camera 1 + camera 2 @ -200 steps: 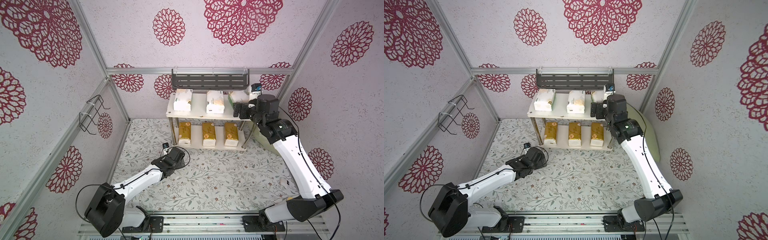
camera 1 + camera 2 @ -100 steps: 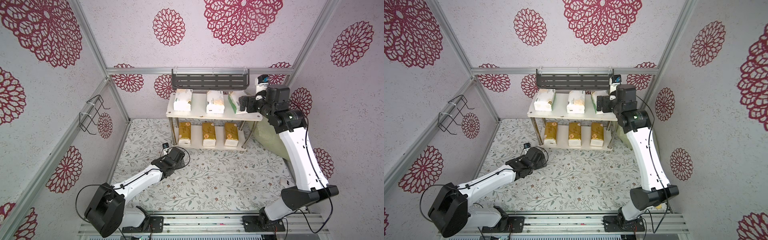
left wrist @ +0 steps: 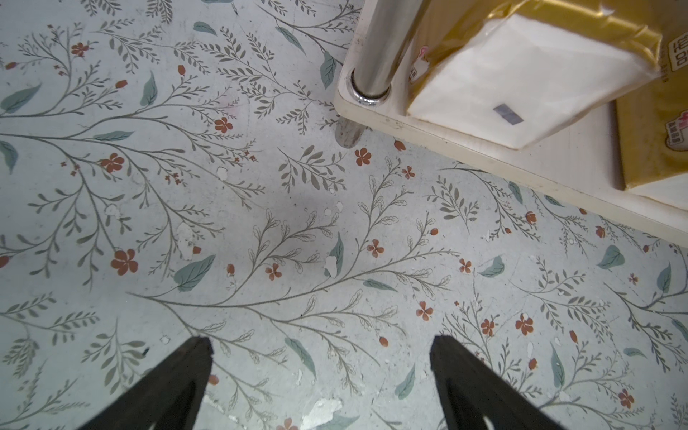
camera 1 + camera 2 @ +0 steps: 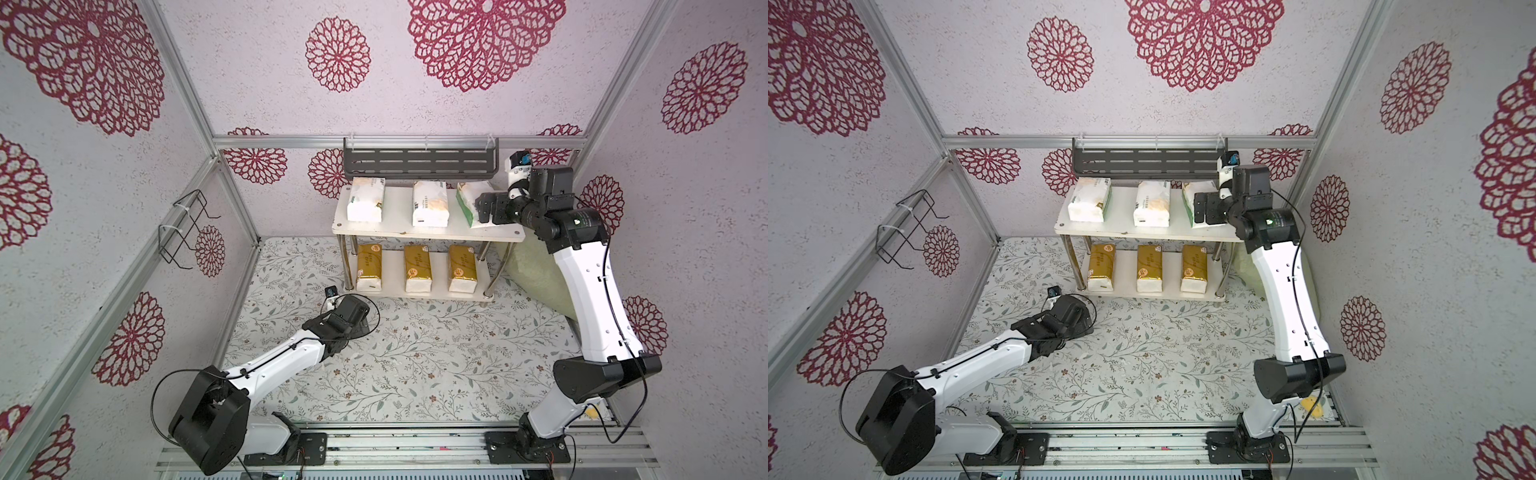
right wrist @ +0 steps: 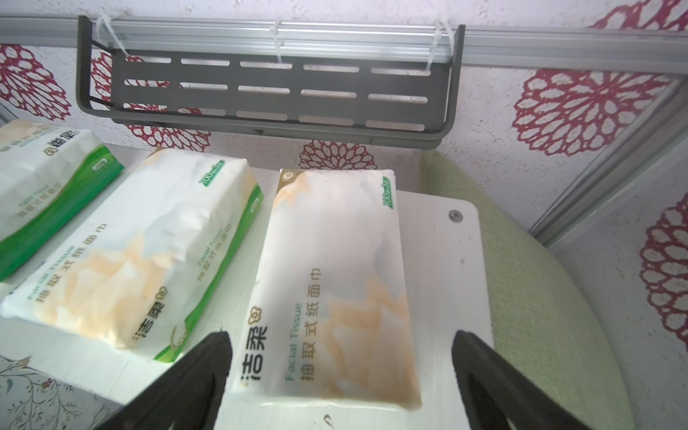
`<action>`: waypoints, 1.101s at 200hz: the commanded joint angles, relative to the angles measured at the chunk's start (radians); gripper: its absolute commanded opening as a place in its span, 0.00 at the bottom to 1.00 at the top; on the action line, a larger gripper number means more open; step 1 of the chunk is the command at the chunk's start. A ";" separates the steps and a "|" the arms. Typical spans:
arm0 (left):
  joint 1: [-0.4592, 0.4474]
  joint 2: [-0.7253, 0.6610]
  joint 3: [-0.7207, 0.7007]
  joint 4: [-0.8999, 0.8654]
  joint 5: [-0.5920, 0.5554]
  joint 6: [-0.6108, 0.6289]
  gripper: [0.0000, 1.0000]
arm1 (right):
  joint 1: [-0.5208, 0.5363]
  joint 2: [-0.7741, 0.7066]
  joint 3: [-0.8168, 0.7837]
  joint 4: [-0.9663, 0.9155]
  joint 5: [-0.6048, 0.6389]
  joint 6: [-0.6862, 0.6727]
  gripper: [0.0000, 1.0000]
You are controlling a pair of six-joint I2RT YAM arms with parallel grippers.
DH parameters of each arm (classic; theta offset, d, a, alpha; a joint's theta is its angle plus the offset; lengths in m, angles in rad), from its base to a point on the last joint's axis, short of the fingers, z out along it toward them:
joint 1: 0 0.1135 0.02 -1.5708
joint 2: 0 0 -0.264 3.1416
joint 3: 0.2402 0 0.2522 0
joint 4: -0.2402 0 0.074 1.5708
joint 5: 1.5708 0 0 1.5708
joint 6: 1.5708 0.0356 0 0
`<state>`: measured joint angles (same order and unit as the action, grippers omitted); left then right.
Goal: Place the tissue boxes on the shelf by color
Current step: Adjust the box of tissues on the shelf.
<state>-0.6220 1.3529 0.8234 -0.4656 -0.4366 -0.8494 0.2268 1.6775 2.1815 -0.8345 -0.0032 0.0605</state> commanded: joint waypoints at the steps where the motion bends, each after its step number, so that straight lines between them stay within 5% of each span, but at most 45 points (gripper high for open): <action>1: -0.010 -0.015 -0.012 0.008 -0.012 0.000 0.99 | -0.003 -0.002 0.030 -0.010 -0.031 -0.004 0.99; 171: -0.008 0.003 -0.004 0.021 -0.004 0.004 0.99 | 0.020 -0.050 -0.160 0.072 -0.014 0.058 0.99; 220: -0.008 -0.005 -0.013 0.021 -0.007 0.003 0.99 | 0.020 -0.101 -0.248 0.141 0.011 0.113 0.90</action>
<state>-0.6220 1.3529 0.8234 -0.4576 -0.4358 -0.8494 0.2432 1.6276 1.9728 -0.7105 -0.0273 0.1345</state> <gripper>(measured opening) 0.992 0.912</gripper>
